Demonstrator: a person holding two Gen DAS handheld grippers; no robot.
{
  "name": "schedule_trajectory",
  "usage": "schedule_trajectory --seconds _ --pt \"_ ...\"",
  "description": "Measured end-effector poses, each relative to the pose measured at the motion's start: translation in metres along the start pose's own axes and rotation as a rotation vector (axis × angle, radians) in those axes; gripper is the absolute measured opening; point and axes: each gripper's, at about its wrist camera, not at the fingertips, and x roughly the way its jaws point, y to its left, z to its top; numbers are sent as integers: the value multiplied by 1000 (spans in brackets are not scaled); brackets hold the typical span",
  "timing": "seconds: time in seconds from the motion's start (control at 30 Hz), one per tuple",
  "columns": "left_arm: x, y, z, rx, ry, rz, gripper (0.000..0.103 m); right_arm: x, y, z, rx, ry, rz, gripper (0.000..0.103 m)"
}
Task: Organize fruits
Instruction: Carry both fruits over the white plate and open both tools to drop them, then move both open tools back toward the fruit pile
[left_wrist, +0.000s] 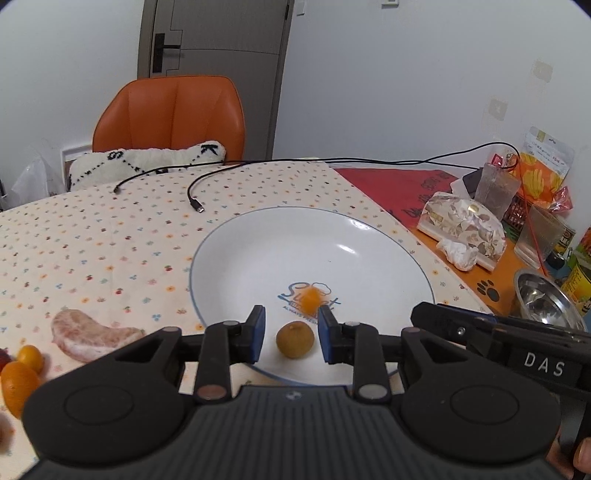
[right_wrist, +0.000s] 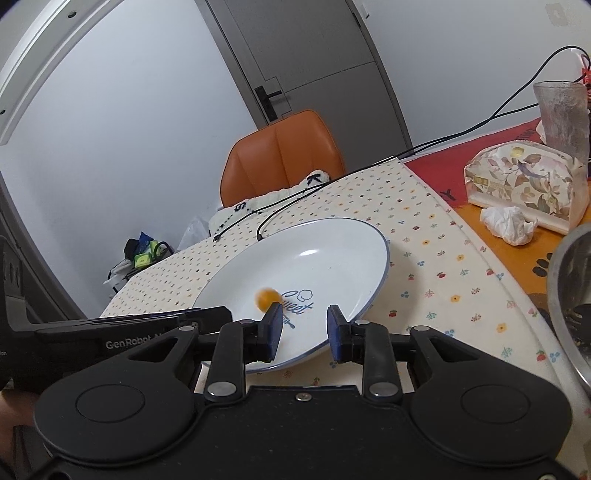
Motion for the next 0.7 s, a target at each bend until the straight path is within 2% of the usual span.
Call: schedule_trajectory --seconds 0.13,0.3,0.5,0.7 --pt "-11 4 -2 -18 -3 0 34 -7 4 -1 7 -7 7 34" --pt "-30 12 -4 -41 -29 16 58 -15 12 -6 3 -10 12 45" --pt "-57 24 -6 -65 -71 44 76 -27 24 -9 -5 -33 7 58" --pt "-85 42 -12 -95 -103 74 80 -34 38 -13 -20 -42 6 69"
